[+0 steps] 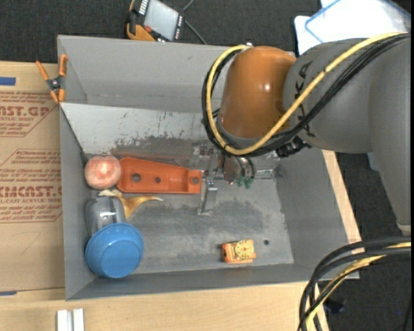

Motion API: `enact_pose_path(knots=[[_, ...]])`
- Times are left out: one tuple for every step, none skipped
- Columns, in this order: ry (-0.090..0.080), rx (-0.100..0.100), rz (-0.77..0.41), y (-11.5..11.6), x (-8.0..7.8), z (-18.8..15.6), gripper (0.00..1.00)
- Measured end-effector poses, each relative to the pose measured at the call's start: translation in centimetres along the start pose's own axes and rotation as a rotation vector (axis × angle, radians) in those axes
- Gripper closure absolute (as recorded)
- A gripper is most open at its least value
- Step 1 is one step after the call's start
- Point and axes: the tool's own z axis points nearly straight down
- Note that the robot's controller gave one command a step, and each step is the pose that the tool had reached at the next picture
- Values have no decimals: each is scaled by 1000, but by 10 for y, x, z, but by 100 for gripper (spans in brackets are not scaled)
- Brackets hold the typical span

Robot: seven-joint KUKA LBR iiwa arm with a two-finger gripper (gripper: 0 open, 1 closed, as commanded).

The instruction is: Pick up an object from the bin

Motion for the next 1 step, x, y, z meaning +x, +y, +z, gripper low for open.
enact_pose_path(knots=[[0, 0, 0, 0, 0, 0, 0]])
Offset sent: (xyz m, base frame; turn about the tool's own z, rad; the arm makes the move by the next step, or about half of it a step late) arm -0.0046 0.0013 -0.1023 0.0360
